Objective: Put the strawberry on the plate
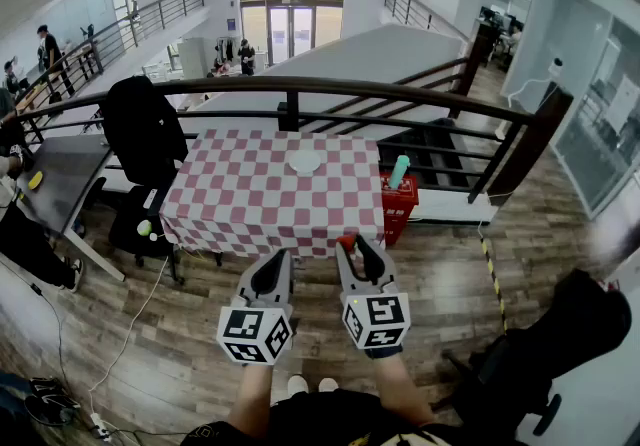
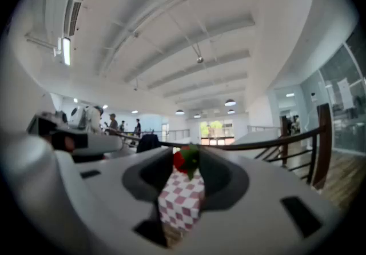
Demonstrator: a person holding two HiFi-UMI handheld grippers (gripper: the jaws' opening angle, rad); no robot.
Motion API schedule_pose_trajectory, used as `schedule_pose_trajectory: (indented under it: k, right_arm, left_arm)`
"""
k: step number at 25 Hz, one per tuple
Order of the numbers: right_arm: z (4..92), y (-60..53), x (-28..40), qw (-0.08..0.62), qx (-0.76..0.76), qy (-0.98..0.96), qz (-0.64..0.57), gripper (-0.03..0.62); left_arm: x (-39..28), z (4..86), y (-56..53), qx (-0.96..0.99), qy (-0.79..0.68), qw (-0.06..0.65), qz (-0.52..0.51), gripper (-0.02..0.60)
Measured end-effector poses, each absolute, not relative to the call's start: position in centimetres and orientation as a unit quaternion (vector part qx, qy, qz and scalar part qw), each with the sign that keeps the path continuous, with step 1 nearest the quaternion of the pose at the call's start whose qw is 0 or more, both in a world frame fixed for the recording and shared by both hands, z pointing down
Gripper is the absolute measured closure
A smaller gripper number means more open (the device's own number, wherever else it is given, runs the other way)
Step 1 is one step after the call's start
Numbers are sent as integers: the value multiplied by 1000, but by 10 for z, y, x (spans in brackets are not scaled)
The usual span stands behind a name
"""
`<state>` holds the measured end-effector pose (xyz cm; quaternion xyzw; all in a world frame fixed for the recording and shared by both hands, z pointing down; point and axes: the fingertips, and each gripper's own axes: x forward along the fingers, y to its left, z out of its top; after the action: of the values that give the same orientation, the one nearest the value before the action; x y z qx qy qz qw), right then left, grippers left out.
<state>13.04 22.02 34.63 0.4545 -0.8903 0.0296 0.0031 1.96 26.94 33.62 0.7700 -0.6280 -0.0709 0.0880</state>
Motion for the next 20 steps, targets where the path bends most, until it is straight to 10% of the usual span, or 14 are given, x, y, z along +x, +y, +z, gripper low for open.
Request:
schedule_pose_trajectory:
  k: [20]
  right_arm:
    - [338, 185, 162, -30, 436, -898, 39, 445]
  left_arm:
    - [56, 347, 242, 759, -649, 37, -15, 572]
